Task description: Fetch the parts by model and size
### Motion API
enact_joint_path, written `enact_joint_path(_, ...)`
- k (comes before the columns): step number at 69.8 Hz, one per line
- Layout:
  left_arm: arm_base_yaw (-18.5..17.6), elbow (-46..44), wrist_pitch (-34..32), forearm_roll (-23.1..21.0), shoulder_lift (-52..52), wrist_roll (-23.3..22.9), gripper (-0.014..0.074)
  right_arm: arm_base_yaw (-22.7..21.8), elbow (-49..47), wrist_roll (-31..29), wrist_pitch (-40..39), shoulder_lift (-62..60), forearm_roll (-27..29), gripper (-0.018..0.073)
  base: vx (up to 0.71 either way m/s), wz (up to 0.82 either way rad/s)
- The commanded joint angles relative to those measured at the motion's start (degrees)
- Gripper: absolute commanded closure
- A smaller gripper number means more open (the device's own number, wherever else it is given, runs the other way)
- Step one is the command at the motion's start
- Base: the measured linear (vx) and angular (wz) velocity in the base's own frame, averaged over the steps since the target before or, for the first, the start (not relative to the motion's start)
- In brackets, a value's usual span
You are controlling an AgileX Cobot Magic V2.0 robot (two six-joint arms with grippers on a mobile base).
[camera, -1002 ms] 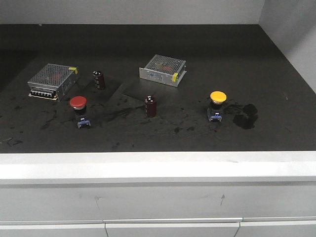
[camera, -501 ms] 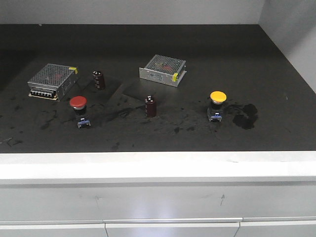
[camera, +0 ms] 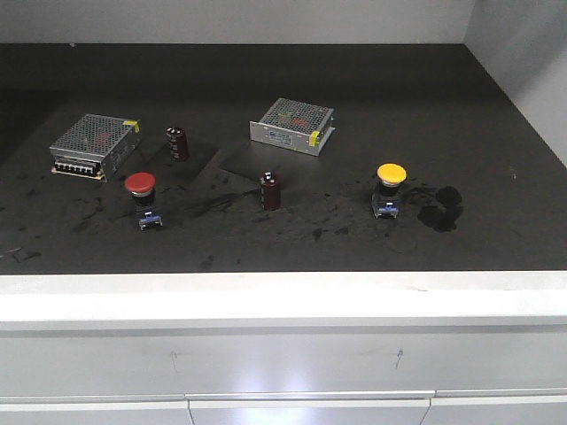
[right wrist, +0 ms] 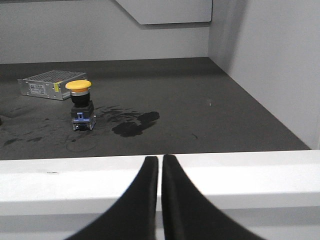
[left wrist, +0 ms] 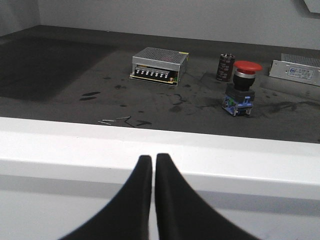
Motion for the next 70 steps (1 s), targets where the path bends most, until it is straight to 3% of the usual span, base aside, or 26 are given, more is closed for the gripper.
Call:
enact_joint_path(1, 0.08, -0.32, -4.42, -0.45, -0.41, -0.32, 0.0603, -0.35, 0.49, -0.47, -4.28, -0.80, -0.28, 0.0561, 0.00, 0.00)
enact_joint_path(31, 0.08, -0.32, -6.64, -0.45, -0.41, -0.32, 0.0603, -0.35, 0.49, -0.47, -6.34, -0.80, -0.53, 0.0561, 0.00, 0.00)
enact_joint_path(50, 0.08, -1.82, -18.56, -0.45, -0.41, -0.42, 0.0603, -0.35, -0.89, -0.47, -18.83, -0.80, -0.58, 0.0561, 0.00, 0.00)
enact_joint_path(70, 0.08, -21.01, -8.62, 4.12, 3.80, -0.42, 0.0603, -0.30, -16.38, -0.47, -4.98, 1.98, -0.58, 0.0561, 0.00, 0.00)
